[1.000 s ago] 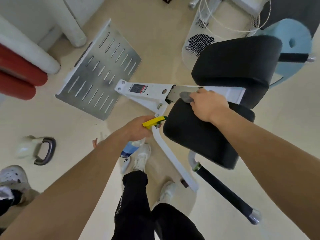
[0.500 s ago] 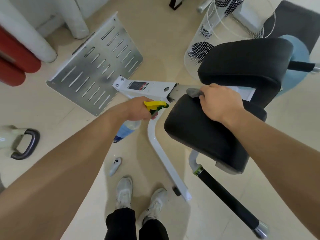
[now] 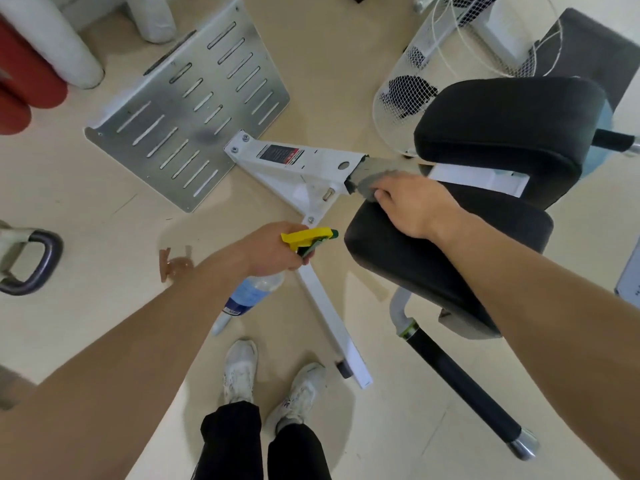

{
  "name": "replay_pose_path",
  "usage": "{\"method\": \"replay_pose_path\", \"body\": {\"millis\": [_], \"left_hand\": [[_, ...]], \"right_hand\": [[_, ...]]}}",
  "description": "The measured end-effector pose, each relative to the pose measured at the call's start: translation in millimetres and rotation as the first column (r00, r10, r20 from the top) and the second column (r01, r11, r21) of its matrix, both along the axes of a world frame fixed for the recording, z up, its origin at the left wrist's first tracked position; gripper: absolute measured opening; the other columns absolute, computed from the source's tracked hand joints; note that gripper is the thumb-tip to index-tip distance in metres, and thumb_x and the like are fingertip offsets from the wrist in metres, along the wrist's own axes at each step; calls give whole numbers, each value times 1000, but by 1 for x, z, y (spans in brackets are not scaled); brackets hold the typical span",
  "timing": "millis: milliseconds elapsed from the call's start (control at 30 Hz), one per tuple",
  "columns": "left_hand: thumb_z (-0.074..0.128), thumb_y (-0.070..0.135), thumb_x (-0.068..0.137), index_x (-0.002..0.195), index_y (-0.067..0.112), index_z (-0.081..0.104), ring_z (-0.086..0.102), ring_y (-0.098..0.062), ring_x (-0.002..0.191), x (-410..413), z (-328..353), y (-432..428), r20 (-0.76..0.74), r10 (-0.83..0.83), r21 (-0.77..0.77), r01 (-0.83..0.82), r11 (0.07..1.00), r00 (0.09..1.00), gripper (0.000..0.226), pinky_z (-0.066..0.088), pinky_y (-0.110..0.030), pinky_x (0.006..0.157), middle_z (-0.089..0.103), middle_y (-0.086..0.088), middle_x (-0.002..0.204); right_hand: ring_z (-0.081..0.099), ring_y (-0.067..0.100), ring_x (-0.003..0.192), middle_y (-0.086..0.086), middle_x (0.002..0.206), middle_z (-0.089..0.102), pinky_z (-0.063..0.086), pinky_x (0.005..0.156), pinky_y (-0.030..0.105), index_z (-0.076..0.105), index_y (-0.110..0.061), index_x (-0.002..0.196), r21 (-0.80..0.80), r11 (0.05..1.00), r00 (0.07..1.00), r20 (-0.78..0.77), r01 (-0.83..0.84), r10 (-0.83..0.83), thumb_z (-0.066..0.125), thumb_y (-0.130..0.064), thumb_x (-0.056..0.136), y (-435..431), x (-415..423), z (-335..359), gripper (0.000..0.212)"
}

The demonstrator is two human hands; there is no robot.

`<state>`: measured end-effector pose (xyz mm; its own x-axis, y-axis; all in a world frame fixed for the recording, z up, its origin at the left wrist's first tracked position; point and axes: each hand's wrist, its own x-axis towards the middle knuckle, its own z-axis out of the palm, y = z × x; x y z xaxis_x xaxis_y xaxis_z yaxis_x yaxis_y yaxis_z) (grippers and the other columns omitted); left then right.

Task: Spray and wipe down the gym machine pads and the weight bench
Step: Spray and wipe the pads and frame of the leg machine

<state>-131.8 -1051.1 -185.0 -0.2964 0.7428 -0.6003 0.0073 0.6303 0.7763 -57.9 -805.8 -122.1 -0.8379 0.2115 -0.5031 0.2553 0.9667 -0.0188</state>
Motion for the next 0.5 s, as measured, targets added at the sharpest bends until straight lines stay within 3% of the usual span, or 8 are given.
{"method": "replay_pose_path", "body": {"millis": [133, 233, 267, 333, 433, 500], "left_hand": [[57, -9, 76, 92, 22, 70, 55, -6, 71, 6, 1, -18, 39, 154, 63, -156, 986, 987, 36, 44, -19, 69, 69, 19, 84], [54, -14, 79, 92, 17, 66, 49, 4, 52, 8, 1, -24, 40, 194, 86, -197, 977, 980, 36, 36, -8, 54, 56, 29, 55], [54, -14, 80, 89, 18, 65, 50, 5, 50, 9, 1, -25, 43, 205, 93, -208, 974, 978, 35, 35, -8, 52, 54, 29, 51], [57, -2, 76, 88, 26, 67, 54, 3, 59, 10, -2, -25, 22, 223, 111, -224, 968, 975, 32, 40, -15, 60, 62, 27, 64], [53, 17, 62, 94, 33, 70, 64, -17, 92, 11, -10, -24, -15, 208, 131, -205, 970, 978, 39, 50, -38, 83, 71, 14, 96], [52, 18, 61, 95, 34, 69, 63, -26, 94, 10, -12, -22, -27, 205, 143, -199, 969, 978, 41, 51, -42, 86, 72, 10, 99]], "right_hand": [[49, 23, 127, -1, 137, 56, 40, 104, 36, 65, -23, 127, -76, 947, 949, 23, -313, 316, 37, -27, 104, -47, 26, -20, 36], [52, 19, 121, -8, 125, 61, 47, 97, 39, 70, -29, 115, -155, 915, 915, 107, -372, 390, 39, -29, 101, -46, 20, -29, 33], [54, 16, 117, -11, 120, 62, 47, 95, 39, 71, -33, 109, -179, 917, 910, 159, -355, 384, 39, -31, 101, -41, 11, -30, 33], [57, 15, 103, -12, 109, 65, 47, 88, 37, 72, -36, 99, -150, 936, 909, 231, -319, 347, 39, -36, 99, -31, -13, -35, 32], [52, 20, 86, -4, 91, 58, 43, 77, 36, 70, -30, 93, 49, 967, 925, 307, -249, 223, 46, -39, 98, -14, -50, -41, 25], [49, 23, 85, -1, 88, 52, 44, 78, 38, 62, -23, 91, 181, 974, 947, 311, -139, 77, 52, -40, 95, 0, -65, -44, 20]]}}
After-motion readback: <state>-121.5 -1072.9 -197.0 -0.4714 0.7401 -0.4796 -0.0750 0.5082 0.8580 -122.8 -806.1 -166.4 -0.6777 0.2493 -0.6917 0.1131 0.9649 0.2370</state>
